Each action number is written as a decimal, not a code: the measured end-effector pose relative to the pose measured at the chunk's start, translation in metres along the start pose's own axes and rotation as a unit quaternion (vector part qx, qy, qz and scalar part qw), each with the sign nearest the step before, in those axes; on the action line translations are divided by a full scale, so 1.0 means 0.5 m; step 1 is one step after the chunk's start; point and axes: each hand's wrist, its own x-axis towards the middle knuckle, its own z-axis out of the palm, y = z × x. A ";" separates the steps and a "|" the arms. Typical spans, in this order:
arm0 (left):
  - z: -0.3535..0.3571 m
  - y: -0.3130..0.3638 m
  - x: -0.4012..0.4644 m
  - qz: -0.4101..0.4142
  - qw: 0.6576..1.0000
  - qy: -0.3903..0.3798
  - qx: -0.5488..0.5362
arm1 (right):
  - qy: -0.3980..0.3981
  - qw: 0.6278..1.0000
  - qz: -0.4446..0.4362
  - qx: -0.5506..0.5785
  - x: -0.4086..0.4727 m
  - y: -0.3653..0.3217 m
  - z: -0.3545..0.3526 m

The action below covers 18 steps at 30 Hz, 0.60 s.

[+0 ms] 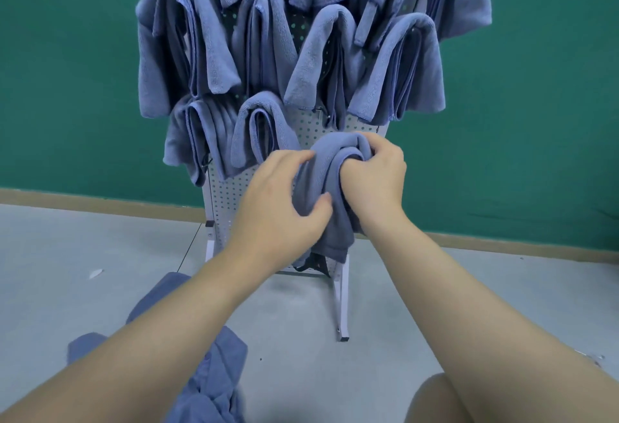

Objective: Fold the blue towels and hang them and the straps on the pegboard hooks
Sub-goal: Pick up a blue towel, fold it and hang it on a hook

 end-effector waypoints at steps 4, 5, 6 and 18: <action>0.023 -0.008 0.009 -0.008 0.999 0.033 -0.026 | -0.012 1.000 -0.006 0.027 0.005 -0.019 0.015; 0.027 -0.008 0.015 -0.011 0.998 0.045 -0.037 | -0.020 0.999 -0.005 0.038 0.005 -0.022 0.020; 0.030 -0.009 0.021 -0.013 0.997 0.057 -0.045 | -0.026 0.999 -0.002 0.047 0.006 -0.024 0.025; 0.049 -0.020 0.115 0.037 0.987 0.105 -0.113 | -0.010 0.988 -0.019 0.153 0.073 -0.042 0.040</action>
